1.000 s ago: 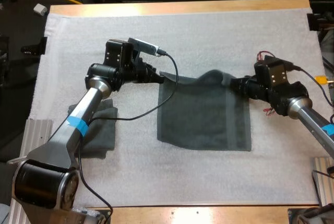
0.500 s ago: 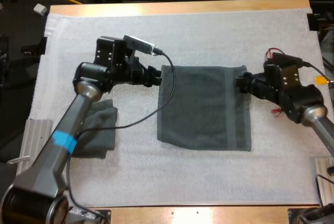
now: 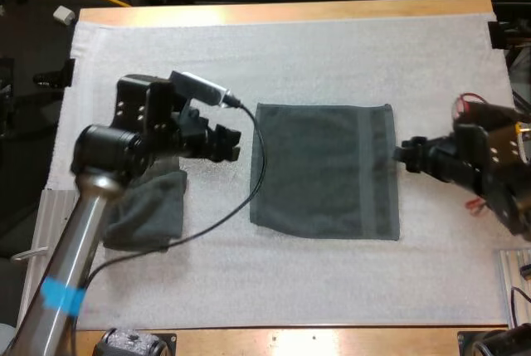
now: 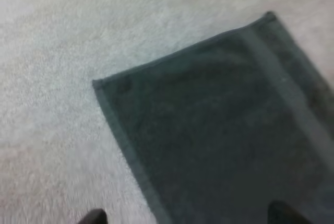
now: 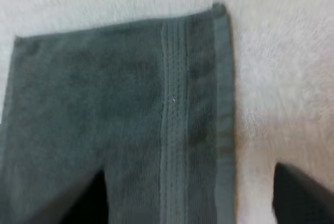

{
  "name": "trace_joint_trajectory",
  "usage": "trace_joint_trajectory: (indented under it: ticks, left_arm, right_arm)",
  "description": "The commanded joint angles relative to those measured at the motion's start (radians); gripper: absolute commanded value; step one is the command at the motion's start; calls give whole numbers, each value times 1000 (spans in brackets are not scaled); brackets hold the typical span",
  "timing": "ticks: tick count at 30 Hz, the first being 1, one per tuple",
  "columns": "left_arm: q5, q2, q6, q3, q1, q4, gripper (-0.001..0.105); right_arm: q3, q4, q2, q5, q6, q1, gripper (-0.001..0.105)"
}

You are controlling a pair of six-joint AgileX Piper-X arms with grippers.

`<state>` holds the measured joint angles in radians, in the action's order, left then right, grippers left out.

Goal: Pick towel from pile, fold and stack

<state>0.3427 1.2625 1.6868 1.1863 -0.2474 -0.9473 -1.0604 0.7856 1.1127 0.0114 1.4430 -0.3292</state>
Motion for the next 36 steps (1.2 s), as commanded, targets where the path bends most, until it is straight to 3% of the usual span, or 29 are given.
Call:
trace_joint_trajectory:
  ticks: [1, 13, 16, 24, 29, 36]
  left_arm:
    - [0, -96, 13, 8, -2, -81, 60]
    - [-8, -317, 27, -16, -5, -264, 61]
    - [-1, -339, 27, -35, -1, -237, 60]
    - [-8, -492, 53, -195, -1, -242, 60]
    - [-10, -538, 68, -293, 0, -230, 60]
    - [-6, -544, 80, -393, 2, -185, 60]
  right_arm:
    - [-5, 118, -114, 4, 18, 2, 64]
    - [-8, 372, -369, 18, 2, 0, 63]
    - [-6, 356, -375, 10, 13, 0, 64]
    - [22, 459, -451, 33, 10, -4, 64]
    - [131, 459, -470, 71, 2, -3, 64]
    - [349, 329, -442, 165, -31, 0, 64]
